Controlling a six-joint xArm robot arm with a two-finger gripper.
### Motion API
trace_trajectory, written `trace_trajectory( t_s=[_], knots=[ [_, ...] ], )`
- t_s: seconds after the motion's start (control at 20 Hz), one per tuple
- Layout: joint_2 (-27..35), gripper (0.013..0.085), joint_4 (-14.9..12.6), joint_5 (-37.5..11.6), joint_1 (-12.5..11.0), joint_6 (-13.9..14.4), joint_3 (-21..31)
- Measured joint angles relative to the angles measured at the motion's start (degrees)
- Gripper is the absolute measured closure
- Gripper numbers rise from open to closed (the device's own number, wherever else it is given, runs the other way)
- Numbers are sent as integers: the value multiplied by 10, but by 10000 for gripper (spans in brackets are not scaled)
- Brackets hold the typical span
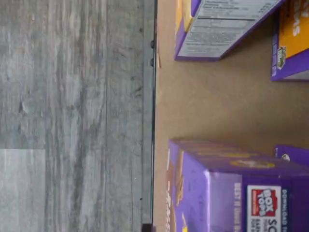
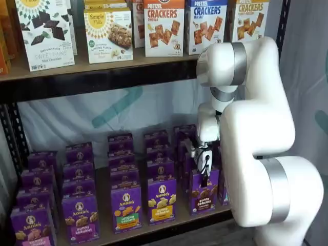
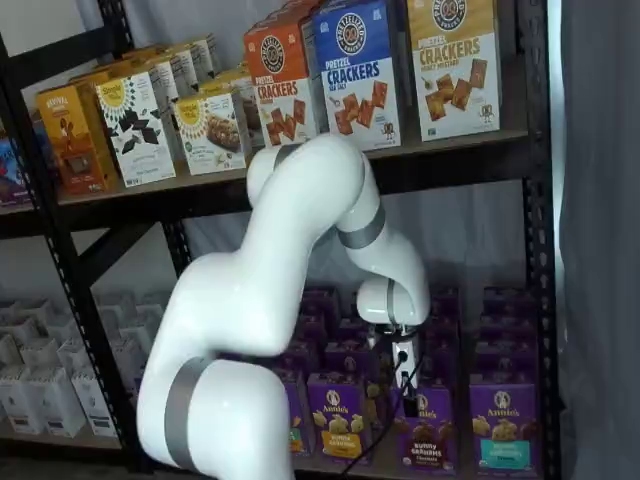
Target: Pick up the purple box with a brown patch in the center, on the bottom shelf, the fifth box from the left
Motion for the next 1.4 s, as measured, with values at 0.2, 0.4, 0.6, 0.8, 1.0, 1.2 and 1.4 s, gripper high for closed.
trace_trajectory(
  t_s=[0.2,0.4,0.6,0.8,1.0,1.2,1.4],
  knots=[
    [2,330,7,-9,0,-6,1],
    [2,370,3,-10,0,-4,2],
    [1,450,11,-17,0,-10,4],
    [0,450,18,-21,1,-16,7],
    [-1,530,15,-21,1,-13,10],
    [-2,610,11,-22,2,-9,12],
    [-3,610,12,-21,2,-9,14]
  ],
)
